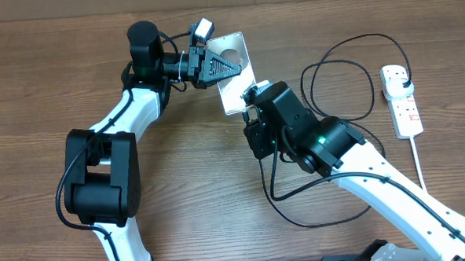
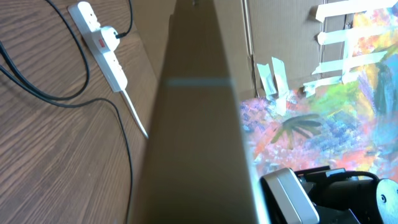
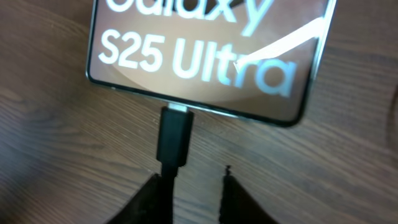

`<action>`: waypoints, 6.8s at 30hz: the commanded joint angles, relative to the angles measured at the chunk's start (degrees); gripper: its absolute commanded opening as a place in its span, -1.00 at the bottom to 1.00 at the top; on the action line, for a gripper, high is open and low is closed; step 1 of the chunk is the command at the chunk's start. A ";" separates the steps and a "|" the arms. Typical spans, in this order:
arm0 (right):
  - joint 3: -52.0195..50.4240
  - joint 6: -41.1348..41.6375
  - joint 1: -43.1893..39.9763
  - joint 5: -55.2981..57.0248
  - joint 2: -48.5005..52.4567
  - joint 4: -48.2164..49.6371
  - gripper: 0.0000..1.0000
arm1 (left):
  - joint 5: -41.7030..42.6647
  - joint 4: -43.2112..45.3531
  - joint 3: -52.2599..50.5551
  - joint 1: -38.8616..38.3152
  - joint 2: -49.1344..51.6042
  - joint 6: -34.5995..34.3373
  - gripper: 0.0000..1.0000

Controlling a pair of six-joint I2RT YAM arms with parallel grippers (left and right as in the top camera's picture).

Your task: Plug charger to phone and switch on socket

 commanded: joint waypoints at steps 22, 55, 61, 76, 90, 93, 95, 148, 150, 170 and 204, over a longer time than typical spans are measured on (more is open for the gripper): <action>1.84 1.53 0.26 1.38 0.07 10.08 -0.92 | 1.44 0.39 1.22 -0.59 0.26 3.10 -0.92; 3.76 1.62 0.02 10.21 -27.45 2.43 1.00 | -17.35 0.63 6.45 -9.86 0.24 -0.52 -0.92; 3.76 1.64 0.02 20.94 -38.95 -2.80 1.00 | -30.27 -31.32 17.20 -13.66 0.26 20.15 -0.92; 3.28 8.55 0.04 21.92 -36.98 -3.74 1.00 | -39.63 -89.53 23.06 -8.96 5.22 73.92 -0.92; 3.28 12.11 0.02 21.94 -31.08 -2.91 1.00 | -39.63 -89.92 23.04 -8.96 17.99 71.47 -0.92; 3.28 12.09 0.02 21.97 -31.08 -2.64 1.00 | -39.67 -89.85 23.04 -8.96 18.03 71.47 -0.92; 3.28 12.09 0.02 21.99 -31.08 -2.25 1.00 | -40.39 -89.94 23.04 -8.96 18.03 71.47 -0.90; 3.28 12.07 0.02 28.81 -27.10 0.35 1.00 | -48.89 -90.92 23.04 -9.05 18.03 71.41 1.00; 3.28 12.09 0.02 28.79 -27.10 -0.15 1.00 | -49.22 -91.01 23.04 -9.05 18.03 71.38 1.00; 3.28 13.66 0.02 28.85 -21.31 -6.62 1.00 | -56.78 -92.59 23.12 -3.13 5.90 65.96 0.99; 3.34 17.81 -64.06 0.70 -5.18 -16.85 1.00 | -103.78 -99.41 3.82 -2.51 -60.48 48.85 0.99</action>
